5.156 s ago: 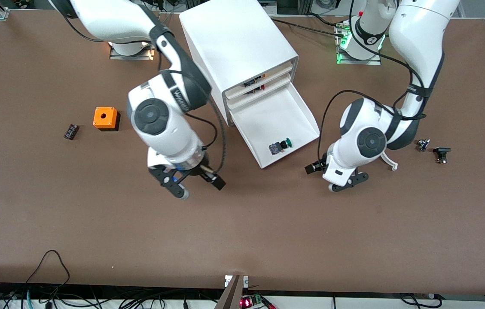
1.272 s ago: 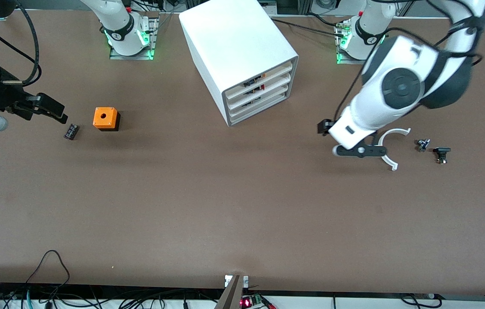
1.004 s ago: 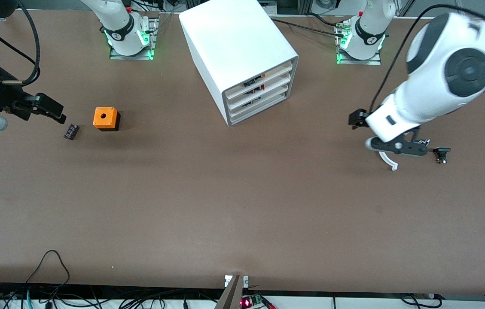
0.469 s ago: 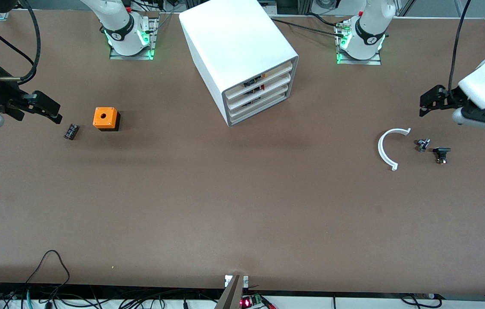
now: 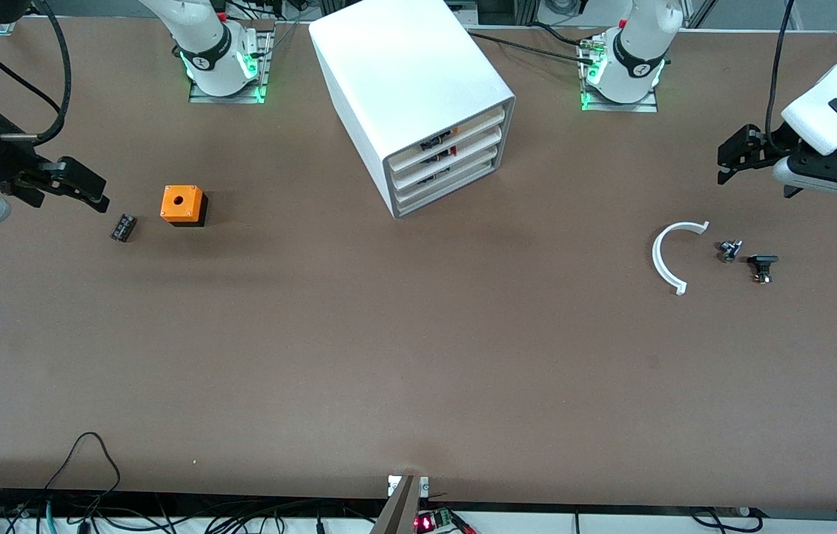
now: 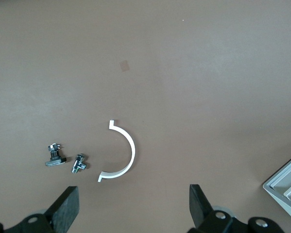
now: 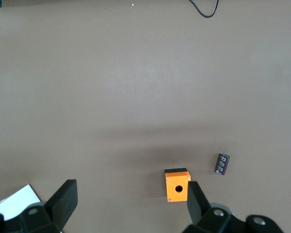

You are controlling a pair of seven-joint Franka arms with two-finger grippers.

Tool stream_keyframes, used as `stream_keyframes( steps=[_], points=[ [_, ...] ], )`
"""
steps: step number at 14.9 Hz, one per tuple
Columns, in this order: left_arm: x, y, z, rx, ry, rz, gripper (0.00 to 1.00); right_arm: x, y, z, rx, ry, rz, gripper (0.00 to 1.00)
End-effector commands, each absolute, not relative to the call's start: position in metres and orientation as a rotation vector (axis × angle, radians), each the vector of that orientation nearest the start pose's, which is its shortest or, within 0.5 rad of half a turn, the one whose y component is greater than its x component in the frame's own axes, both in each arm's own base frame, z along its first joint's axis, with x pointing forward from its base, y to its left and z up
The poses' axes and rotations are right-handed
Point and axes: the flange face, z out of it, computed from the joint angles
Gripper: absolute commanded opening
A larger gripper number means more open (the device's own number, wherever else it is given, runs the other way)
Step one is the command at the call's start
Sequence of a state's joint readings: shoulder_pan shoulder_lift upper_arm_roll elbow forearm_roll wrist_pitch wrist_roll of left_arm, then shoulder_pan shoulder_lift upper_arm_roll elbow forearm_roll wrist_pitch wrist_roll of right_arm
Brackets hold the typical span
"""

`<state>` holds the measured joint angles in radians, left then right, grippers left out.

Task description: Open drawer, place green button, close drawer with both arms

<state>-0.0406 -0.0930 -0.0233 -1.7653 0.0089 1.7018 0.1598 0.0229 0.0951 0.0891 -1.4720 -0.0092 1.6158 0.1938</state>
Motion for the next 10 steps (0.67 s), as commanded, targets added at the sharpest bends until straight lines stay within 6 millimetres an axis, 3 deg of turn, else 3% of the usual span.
stream_keyframes(
  steps=[1, 4, 10],
  points=[
    [0.539, -0.042, 0.603, -3.113, 0.353, -0.067, 1.0, 0.586, 0.062, 0.63, -3.118, 0.111, -0.078, 1.0],
    [0.555, -0.037, 0.602, -3.122, 0.334, -0.012, 1.0, 0.587, 0.06, 0.63, -3.115, 0.125, -0.078, 1.0],
    [0.556, -0.037, 0.599, -3.123, 0.329, 0.002, 1.0, 0.586, 0.059, 0.63, -3.115, 0.13, -0.071, 1.0]
  ],
)
